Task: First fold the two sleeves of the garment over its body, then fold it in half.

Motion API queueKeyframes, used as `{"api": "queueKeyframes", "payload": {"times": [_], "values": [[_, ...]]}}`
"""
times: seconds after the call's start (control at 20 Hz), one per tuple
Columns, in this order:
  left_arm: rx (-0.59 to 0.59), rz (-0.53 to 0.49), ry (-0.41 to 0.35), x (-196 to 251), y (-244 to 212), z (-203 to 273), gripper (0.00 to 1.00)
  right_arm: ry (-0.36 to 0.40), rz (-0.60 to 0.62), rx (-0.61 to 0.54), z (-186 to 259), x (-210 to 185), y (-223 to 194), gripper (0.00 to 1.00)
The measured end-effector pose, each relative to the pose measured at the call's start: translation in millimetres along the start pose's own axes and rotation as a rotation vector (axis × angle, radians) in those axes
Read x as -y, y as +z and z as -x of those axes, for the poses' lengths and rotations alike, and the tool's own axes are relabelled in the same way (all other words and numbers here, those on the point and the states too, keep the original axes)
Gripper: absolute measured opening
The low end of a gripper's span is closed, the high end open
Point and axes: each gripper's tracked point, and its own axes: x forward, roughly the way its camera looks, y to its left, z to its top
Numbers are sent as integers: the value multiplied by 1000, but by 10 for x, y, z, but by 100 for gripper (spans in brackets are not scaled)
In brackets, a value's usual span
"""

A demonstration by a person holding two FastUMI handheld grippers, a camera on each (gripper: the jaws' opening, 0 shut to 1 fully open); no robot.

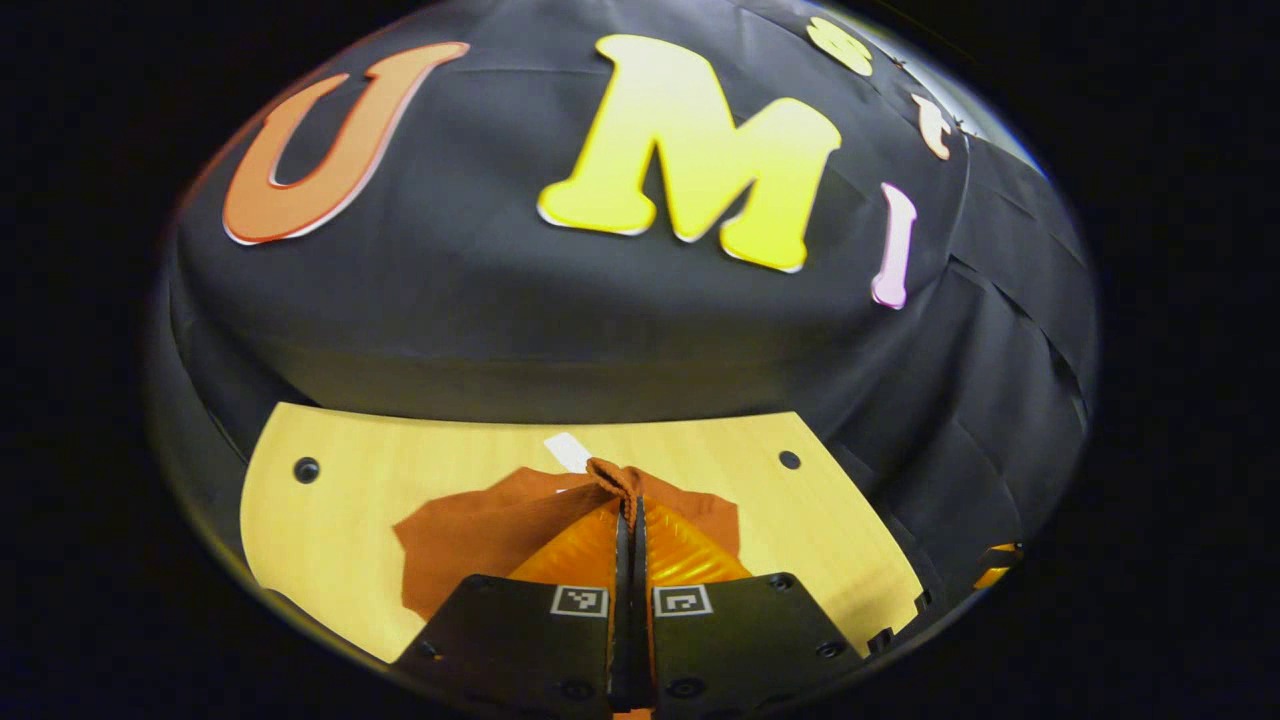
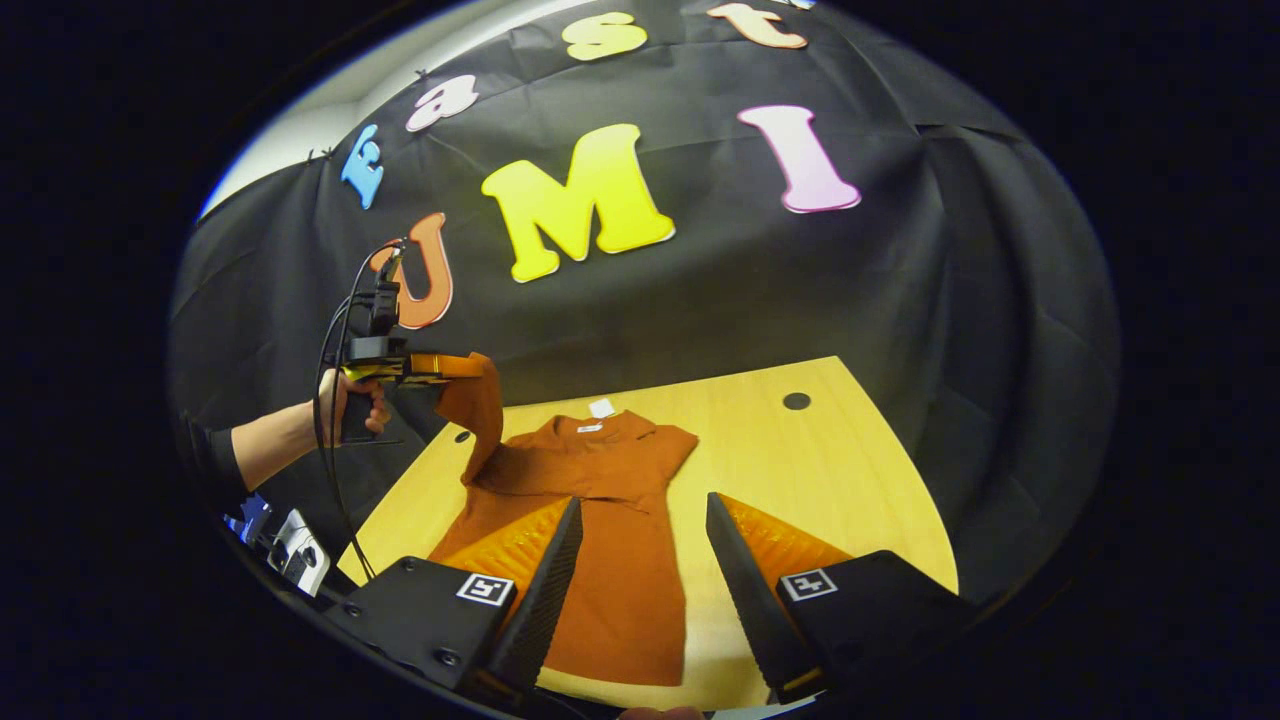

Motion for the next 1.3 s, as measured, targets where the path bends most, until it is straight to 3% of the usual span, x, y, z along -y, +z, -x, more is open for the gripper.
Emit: {"api": "queueKeyframes", "payload": {"times": [0.05,0.35,0.4,0.45,0.5,0.55,0.6,0.65,0.7,0.75,0.8,0.85,0.95,1.0,1.05,1.2,1.3], "values": [[-19,-9,-14,130,-75,-115,2,-13,-9,0,42,134,1,82],[-114,-59,-85,813,-504,-887,3,-95,-53,-15,292,781,-41,81],[-132,-69,-85,876,-576,-1003,3,-106,-58,-23,316,867,-76,77],[-152,-79,-72,900,-655,-1117,10,-118,-65,-30,338,945,-105,81],[-177,-85,-51,898,-747,-1228,3,-127,-75,-36,353,1006,-136,77],[-200,-84,-23,871,-841,-1330,3,-135,-88,-45,372,1076,-185,81],[-223,-77,4,840,-936,-1424,3,-140,-99,-53,382,1119,-219,77],[-236,-65,29,812,-1013,-1503,3,-145,-107,-62,388,1163,-237,81],[-246,-52,52,794,-1077,-1570,3,-151,-110,-68,390,1207,-260,77],[-253,-39,66,794,-1118,-1613,3,-156,-110,-73,395,1240,-273,82],[-244,-35,80,790,-1110,-1646,3,-161,-109,-76,394,1263,-268,77],[-230,-33,100,828,-1418,-1795,3,-165,-110,-80,410,1292,-265,77],[-209,-2,99,806,-1213,-1770,6,-172,-105,-73,450,1332,-213,77],[-211,12,85,856,-1212,-1766,16,-178,-99,-65,463,1338,-199,77],[-214,14,78,897,-1234,-1746,37,-183,-98,-59,475,1316,-182,81],[-173,-15,101,905,-1128,-1569,100,-180,-92,-31,474,1136,-104,81],[-106,-7,90,940,-939,-1292,100,-166,-69,-7,462,920,-46,81]]}}
